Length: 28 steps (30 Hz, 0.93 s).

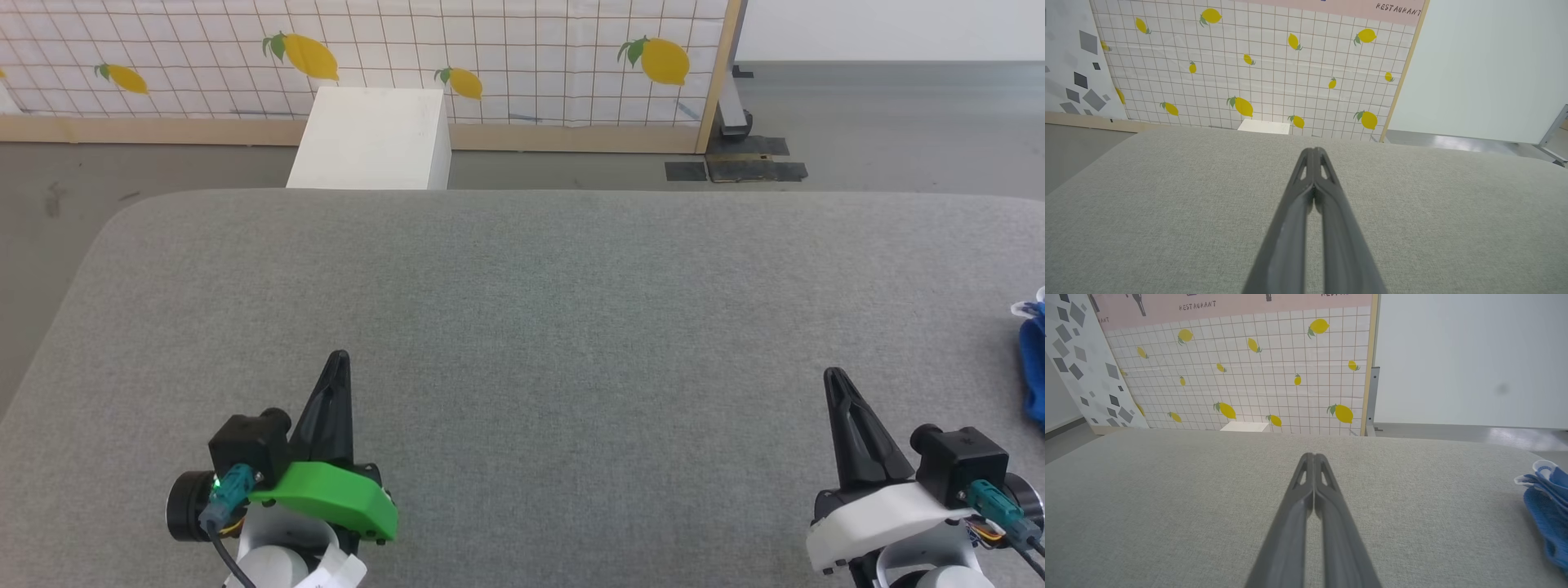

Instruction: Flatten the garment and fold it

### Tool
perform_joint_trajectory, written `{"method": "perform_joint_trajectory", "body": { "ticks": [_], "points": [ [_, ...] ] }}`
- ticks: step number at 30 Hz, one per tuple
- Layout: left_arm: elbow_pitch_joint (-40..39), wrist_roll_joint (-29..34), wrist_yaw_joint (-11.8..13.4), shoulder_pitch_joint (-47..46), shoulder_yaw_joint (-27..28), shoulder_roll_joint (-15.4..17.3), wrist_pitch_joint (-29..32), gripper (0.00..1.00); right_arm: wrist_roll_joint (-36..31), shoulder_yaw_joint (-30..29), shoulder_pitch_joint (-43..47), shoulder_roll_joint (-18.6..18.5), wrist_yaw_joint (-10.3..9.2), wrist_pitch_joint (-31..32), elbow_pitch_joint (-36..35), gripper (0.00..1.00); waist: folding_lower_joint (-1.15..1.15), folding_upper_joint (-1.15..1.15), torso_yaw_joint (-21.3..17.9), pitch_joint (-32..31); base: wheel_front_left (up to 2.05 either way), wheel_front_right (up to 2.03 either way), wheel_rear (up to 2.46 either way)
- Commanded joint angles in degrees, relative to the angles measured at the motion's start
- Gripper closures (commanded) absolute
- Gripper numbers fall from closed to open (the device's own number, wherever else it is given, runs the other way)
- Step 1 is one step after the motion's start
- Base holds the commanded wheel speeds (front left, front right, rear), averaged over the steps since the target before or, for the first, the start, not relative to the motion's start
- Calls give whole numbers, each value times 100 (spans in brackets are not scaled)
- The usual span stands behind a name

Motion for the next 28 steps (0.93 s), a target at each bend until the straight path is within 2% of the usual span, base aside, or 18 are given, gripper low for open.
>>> {"method": "perform_joint_trajectory", "body": {
  "ticks": [1,28],
  "points": [
    [-36,127,35,105,34,-7,39,100,-75,16,-68,8,-4,30,-40,100,0,0,-4,-2,0,0,0],
    [-224,488,112,193,173,-11,353,100,-257,83,-106,12,-6,271,-136,100,0,0,-77,-35,0,0,0]
  ]
}}
